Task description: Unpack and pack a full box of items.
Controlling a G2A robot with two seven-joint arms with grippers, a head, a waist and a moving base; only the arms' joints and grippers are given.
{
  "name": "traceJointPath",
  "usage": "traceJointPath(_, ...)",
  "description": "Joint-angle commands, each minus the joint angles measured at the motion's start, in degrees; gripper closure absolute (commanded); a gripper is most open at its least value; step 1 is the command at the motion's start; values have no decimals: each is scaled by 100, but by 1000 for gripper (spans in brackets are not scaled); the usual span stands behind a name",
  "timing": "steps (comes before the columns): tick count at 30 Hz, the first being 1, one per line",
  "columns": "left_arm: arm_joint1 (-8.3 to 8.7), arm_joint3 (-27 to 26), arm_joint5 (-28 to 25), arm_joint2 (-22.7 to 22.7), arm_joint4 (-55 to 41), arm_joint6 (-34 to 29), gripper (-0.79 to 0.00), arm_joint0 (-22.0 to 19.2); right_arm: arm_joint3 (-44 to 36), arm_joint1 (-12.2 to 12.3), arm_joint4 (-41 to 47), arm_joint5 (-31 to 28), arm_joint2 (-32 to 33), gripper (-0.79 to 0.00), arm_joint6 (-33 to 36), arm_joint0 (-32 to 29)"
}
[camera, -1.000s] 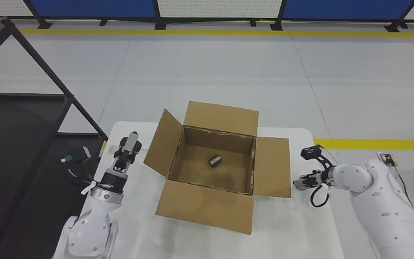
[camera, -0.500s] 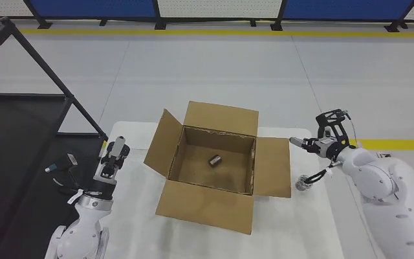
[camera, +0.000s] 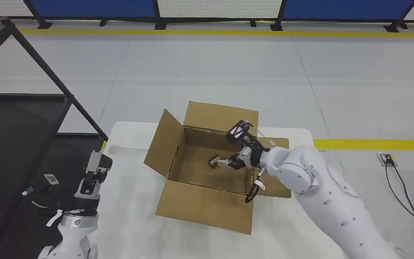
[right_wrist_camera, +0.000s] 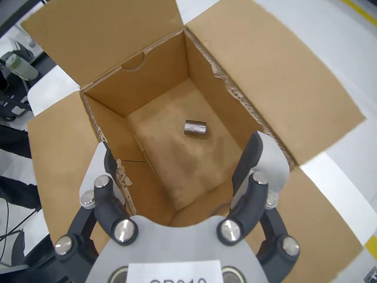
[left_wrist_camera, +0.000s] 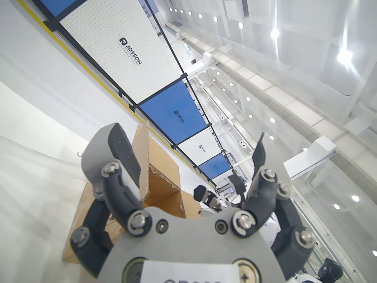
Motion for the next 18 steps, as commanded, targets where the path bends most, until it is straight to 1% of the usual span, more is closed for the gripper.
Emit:
traceJointPath(1,-4,10,-44,51,-30,-31,-785,23,586,-231,-17,198,-599,-785,-84,369)
traceJointPath(4,-10,44,-86,136,-66,-74,-785,-6,1249,-531,76,306,-1078,-785,-303,736)
traceJointPath(5,-12,56,-83,170,-83,-84,-785,-23,1309,-557,87,296,-1112,-785,-311,773)
traceJointPath(8,-11,95,-18,226,-35,-176,-785,-53,1309,-557,87,296,-1112,-785,-311,773)
traceJointPath(18,-11,95,-18,226,-35,-176,-785,-53,1309,-557,87,296,-1112,-785,-311,773)
